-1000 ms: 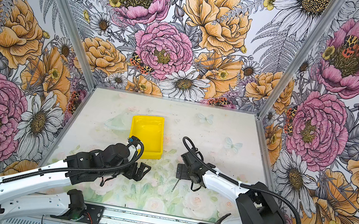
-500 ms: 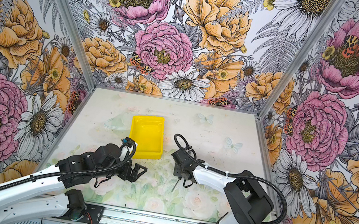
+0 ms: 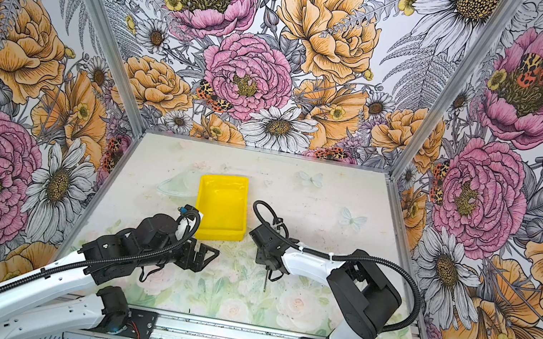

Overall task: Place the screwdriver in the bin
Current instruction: 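Lower the right gripper over the screwdriver handle and close on it, then lift the screwdriver with the right gripper and carry it over the yellow bin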

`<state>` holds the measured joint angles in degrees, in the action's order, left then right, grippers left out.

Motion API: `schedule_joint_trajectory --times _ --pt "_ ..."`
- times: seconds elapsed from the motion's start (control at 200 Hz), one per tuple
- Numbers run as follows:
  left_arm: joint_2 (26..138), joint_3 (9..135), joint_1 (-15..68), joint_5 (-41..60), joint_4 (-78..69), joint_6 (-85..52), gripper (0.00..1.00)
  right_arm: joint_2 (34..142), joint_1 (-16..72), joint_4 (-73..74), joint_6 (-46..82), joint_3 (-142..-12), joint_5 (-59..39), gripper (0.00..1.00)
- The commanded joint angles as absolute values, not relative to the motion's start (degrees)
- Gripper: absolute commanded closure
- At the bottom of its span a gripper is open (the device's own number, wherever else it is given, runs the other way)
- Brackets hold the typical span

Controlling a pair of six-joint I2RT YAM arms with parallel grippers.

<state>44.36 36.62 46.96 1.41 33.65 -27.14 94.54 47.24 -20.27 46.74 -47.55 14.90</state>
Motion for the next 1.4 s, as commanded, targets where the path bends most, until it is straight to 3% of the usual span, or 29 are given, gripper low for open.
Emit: schedule_joint_trajectory --times 0.0,0.145,0.706,1.156,1.396 --pt "43.52 37.11 46.45 2.93 33.22 -26.27 0.01 96.07 48.19 -21.01 47.81 -47.71 14.08 0.94" --pt "42.61 36.94 46.43 2.59 33.14 -26.37 0.01 93.99 49.00 -21.09 47.34 -48.65 15.34 1.00" --pt "44.59 37.00 46.35 -1.38 34.28 -25.95 0.01 86.56 54.77 -31.38 48.57 -62.09 25.73 1.00" --pt "39.65 37.83 42.88 2.29 33.28 -23.14 0.01 96.72 56.57 -36.39 43.48 -83.70 30.04 1.00" --pt "41.99 43.85 35.91 -0.14 38.80 -14.85 0.01 107.74 50.64 -36.30 33.39 -96.75 22.70 1.00"
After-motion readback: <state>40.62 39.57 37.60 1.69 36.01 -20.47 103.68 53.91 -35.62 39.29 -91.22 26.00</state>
